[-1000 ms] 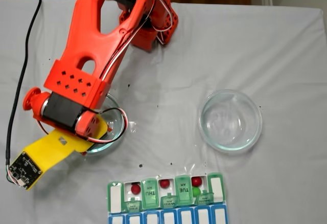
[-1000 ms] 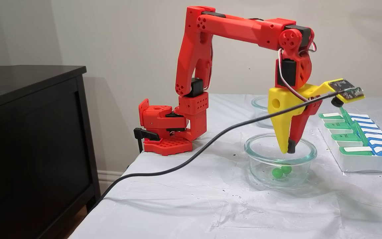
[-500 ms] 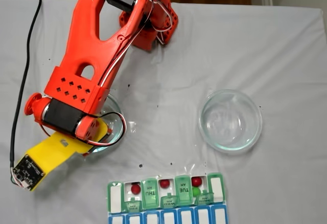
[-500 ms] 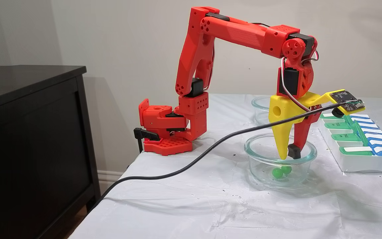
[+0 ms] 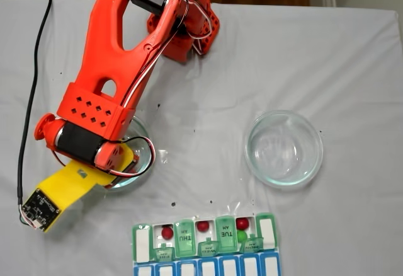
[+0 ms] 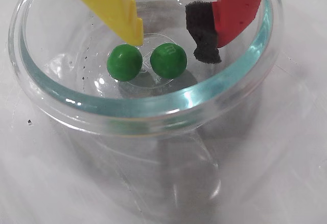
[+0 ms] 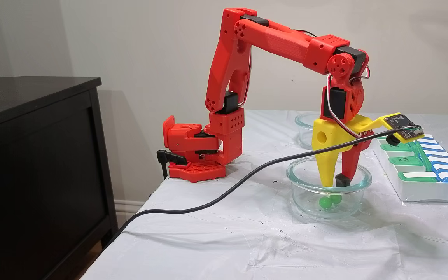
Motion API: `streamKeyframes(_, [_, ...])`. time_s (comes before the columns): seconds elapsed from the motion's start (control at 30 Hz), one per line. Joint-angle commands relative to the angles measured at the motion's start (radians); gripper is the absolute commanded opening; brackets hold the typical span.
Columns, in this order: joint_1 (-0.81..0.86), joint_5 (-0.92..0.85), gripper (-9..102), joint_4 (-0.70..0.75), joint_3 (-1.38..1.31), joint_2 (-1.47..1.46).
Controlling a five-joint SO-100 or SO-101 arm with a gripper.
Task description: Sort medicines into box.
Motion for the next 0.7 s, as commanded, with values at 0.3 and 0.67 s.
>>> streamKeyframes(0.3, [0.012, -0.003, 18, -0.055, 0.034, 0.141])
streamKeyframes(0.67, [0.011, -0.002, 17, -0.066, 0.026, 0.129])
